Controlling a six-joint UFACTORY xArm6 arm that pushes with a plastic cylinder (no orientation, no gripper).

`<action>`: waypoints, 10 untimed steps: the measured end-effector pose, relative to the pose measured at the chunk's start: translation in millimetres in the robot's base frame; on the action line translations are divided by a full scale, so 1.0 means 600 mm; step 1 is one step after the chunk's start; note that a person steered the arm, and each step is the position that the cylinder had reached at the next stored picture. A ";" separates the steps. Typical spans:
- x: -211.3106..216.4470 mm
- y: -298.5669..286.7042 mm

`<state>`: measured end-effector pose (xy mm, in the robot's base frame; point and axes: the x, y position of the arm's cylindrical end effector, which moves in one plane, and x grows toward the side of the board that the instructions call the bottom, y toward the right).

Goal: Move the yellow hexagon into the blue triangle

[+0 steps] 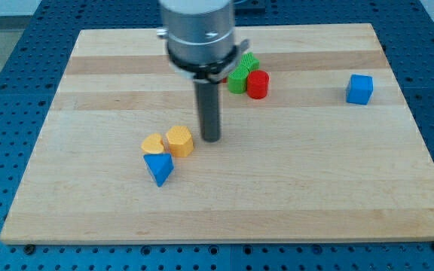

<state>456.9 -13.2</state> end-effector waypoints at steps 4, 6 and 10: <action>0.028 -0.106; 0.047 -0.106; 0.026 0.395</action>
<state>472.3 223.7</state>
